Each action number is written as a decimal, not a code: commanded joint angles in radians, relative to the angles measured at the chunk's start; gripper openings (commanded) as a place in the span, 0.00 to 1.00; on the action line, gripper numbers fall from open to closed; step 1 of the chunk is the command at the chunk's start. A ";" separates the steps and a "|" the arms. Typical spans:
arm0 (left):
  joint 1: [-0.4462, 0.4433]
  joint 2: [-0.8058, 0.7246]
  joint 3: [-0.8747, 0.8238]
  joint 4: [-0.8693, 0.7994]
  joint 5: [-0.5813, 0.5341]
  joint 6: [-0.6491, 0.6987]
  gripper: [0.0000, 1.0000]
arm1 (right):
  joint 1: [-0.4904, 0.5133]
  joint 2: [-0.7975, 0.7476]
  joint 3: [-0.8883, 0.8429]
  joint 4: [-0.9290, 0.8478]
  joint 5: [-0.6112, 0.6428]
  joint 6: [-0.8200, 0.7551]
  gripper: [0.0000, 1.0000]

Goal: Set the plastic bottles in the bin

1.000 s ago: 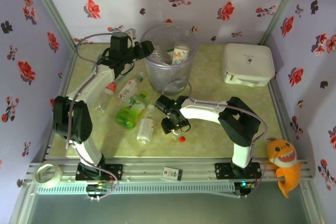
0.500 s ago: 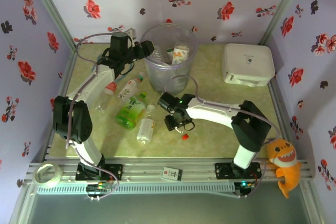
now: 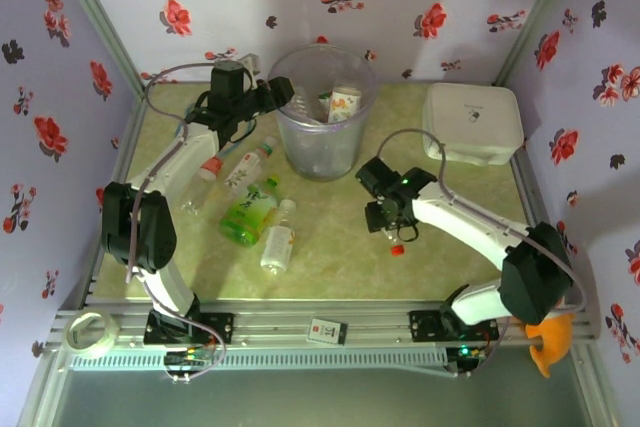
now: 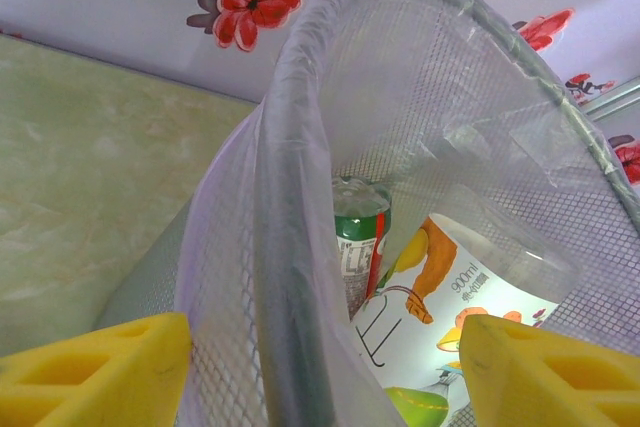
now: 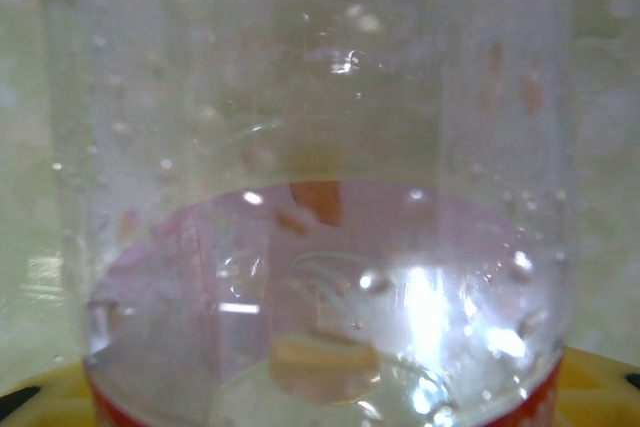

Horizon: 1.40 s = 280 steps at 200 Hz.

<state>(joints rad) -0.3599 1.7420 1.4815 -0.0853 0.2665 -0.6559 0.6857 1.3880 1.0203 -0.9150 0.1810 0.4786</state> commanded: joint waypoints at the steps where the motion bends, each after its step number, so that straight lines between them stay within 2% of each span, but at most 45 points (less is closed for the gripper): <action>1: -0.012 0.051 0.007 -0.045 0.010 0.012 0.72 | -0.085 -0.040 0.033 -0.034 0.055 -0.045 0.56; 38: -0.012 0.051 0.007 -0.045 0.012 0.009 0.72 | -0.222 -0.033 0.208 -0.024 0.109 -0.159 0.57; 60: -0.011 0.051 0.005 -0.045 0.016 0.009 0.72 | -0.273 -0.003 0.353 -0.003 0.147 -0.242 0.57; 89: -0.012 0.056 0.006 -0.042 0.017 0.009 0.72 | -0.303 0.069 0.533 0.128 0.135 -0.345 0.56; 137: -0.013 0.068 0.014 -0.041 0.017 0.009 0.72 | -0.298 0.263 0.808 0.317 -0.013 -0.391 0.56; 163: -0.011 0.067 0.016 -0.042 0.019 0.009 0.72 | -0.270 0.356 0.939 0.377 -0.045 -0.409 0.55; 212: -0.011 0.058 0.011 -0.046 0.020 0.010 0.72 | -0.171 0.522 1.192 0.365 -0.091 -0.461 0.55; 245: -0.011 0.043 0.002 -0.048 0.014 0.016 0.72 | -0.116 0.599 1.220 0.357 -0.141 -0.472 0.55; 280: -0.010 0.035 0.000 -0.056 0.012 0.025 0.72 | -0.106 0.647 1.183 0.362 -0.210 -0.476 0.55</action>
<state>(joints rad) -0.3599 1.7557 1.4956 -0.0830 0.2771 -0.6559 0.5835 1.9991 2.2173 -0.5640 0.0376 0.0254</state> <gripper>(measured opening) 0.723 0.585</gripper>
